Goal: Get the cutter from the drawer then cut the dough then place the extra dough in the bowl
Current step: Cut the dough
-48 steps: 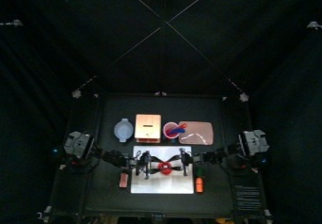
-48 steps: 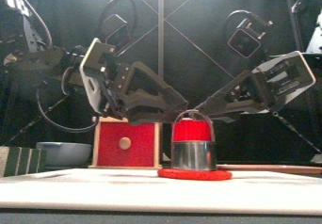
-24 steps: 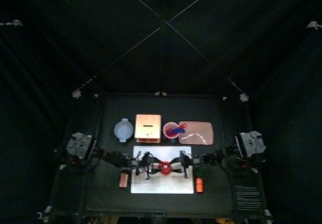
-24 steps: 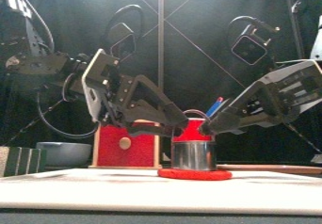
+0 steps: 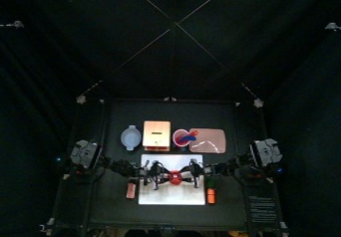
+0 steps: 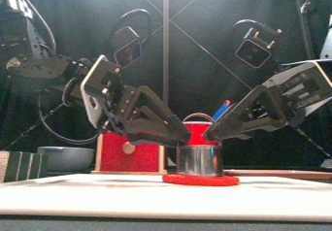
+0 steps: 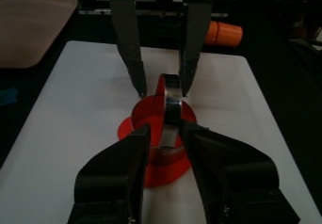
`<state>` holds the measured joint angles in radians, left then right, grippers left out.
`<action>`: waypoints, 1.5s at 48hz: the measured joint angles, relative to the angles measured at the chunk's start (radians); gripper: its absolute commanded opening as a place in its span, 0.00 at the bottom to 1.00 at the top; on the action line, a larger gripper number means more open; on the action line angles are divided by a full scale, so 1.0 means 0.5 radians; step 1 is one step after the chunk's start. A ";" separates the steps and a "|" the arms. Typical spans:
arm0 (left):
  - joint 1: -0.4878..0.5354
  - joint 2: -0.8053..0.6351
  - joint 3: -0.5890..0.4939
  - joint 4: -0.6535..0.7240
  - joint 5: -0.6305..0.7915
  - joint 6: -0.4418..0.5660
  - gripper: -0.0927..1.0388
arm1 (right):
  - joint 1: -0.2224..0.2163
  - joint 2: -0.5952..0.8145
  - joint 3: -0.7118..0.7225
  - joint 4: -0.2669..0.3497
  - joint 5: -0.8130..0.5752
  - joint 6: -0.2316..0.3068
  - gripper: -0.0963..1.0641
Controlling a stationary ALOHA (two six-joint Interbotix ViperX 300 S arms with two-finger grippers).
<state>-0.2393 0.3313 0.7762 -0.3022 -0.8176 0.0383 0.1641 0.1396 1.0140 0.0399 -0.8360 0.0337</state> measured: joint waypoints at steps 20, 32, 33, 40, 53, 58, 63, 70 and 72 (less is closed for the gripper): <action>0.000 0.000 0.000 0.031 0.043 0.006 0.54 | -0.003 0.009 -0.012 -0.052 0.101 -0.009 0.44; -0.018 0.021 -0.012 0.049 0.095 0.006 0.53 | -0.006 0.000 -0.015 -0.046 0.230 0.000 0.43; -0.018 0.025 -0.015 0.049 0.104 0.003 0.52 | -0.006 -0.003 -0.015 -0.043 0.242 0.000 0.43; -0.037 0.077 -0.028 0.037 0.126 0.003 0.52 | -0.003 -0.006 -0.018 -0.012 0.279 0.000 0.43; -0.104 0.153 -0.034 -0.175 0.138 0.000 0.52 | -0.006 0.025 -0.058 0.000 0.298 0.000 0.43; -0.114 0.153 -0.037 -0.206 0.172 0.000 0.52 | -0.006 0.077 -0.064 0.025 0.295 0.000 0.43; -0.114 0.153 -0.037 -0.209 0.206 0.000 0.52 | -0.006 0.114 -0.067 0.055 0.285 0.000 0.43; -0.114 0.153 -0.037 -0.209 0.209 0.000 0.52 | -0.003 0.144 -0.071 0.092 0.279 0.000 0.43; -0.117 0.153 -0.040 -0.212 0.215 0.000 0.52 | -0.003 0.147 -0.071 0.107 0.279 0.000 0.43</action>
<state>-0.2976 0.4080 0.7563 -0.4080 -0.7102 0.0383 0.1626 0.2132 0.9787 0.0936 -0.6964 0.0337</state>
